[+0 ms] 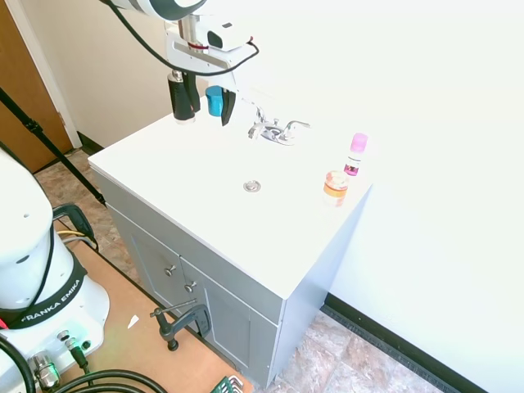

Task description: Turn on the cold water

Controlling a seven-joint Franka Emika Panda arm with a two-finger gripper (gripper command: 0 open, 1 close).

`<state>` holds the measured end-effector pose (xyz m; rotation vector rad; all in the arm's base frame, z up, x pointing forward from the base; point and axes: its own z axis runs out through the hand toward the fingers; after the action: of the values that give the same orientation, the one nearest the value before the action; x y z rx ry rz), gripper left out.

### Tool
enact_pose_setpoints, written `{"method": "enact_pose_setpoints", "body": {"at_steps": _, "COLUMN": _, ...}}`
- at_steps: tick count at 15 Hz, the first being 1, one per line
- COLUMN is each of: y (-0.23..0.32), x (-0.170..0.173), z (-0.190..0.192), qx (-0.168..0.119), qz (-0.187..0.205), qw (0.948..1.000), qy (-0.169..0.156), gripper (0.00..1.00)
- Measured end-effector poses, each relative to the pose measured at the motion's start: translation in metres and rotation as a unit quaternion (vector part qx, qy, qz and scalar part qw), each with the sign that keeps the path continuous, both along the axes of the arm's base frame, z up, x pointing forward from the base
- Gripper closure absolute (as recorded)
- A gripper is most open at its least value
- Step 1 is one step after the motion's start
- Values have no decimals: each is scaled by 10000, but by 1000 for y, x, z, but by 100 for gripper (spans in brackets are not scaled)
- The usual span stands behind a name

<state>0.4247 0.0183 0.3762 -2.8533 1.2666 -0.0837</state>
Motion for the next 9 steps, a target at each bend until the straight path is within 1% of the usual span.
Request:
{"method": "enact_pose_setpoints", "body": {"at_steps": 2, "y": 0, "x": 1, "z": -1, "qx": 4, "qz": -58, "qw": 10000, "qy": -21, "gripper": 0}}
{"method": "enact_pose_setpoints", "body": {"at_steps": 3, "y": 0, "x": 4, "z": 0, "qx": -33, "qz": -226, "qw": 9996, "qy": -149, "gripper": 0}}
{"method": "enact_pose_setpoints", "body": {"at_steps": 4, "y": -1, "x": 13, "z": 0, "qx": -101, "qz": -469, "qw": 9981, "qy": -374, "gripper": 0}}
{"method": "enact_pose_setpoints", "body": {"at_steps": 5, "y": -5, "x": 24, "z": -2, "qx": -183, "qz": -698, "qw": 9957, "qy": -588, "gripper": 0}}
{"method": "enact_pose_setpoints", "body": {"at_steps": 7, "y": -18, "x": 52, "z": -8, "qx": -387, "qz": -1063, "qw": 9898, "qy": -868, "gripper": 0}}
{"method": "enact_pose_setpoints", "body": {"at_steps": 9, "y": -33, "x": 83, "z": -10, "qx": -574, "qz": -1341, "qw": 9824, "qy": -1165, "gripper": 0}}
